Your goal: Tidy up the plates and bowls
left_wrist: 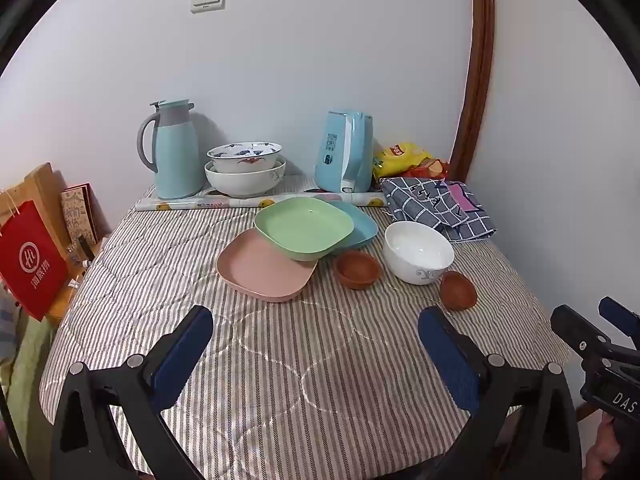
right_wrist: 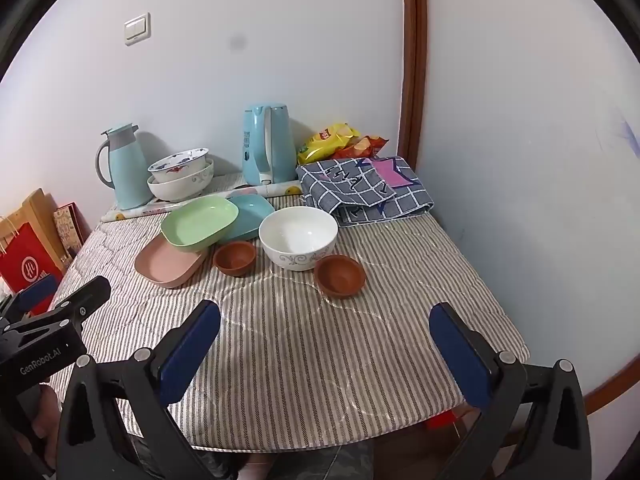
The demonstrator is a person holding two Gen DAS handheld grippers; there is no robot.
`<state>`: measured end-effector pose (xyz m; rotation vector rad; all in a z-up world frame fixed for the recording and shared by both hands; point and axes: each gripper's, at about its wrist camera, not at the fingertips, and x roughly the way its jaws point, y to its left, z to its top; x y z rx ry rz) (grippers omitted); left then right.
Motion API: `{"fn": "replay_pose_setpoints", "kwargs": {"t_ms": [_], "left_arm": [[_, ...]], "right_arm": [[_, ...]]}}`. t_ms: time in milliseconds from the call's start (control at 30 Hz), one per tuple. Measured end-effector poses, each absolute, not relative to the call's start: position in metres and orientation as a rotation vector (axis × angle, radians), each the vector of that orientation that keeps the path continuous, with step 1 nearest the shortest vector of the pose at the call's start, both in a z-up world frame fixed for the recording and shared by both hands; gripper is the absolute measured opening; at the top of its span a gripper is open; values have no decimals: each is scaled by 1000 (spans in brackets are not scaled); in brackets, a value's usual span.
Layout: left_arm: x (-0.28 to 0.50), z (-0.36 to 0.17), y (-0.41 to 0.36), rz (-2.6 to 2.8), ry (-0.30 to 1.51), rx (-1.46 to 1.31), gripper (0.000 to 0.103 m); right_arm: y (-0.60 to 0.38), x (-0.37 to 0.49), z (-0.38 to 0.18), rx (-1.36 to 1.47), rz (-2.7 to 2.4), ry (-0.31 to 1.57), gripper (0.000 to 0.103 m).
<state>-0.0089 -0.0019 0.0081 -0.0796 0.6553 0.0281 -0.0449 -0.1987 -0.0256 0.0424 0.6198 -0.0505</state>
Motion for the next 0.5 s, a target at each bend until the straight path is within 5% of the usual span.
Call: {"fn": "replay_pose_setpoints", "kwargs": {"t_ms": [500], "left_arm": [[-10, 5, -3, 28, 656, -78, 103]], "right_arm": [[-199, -46, -26, 43, -46, 618, 103]]}}
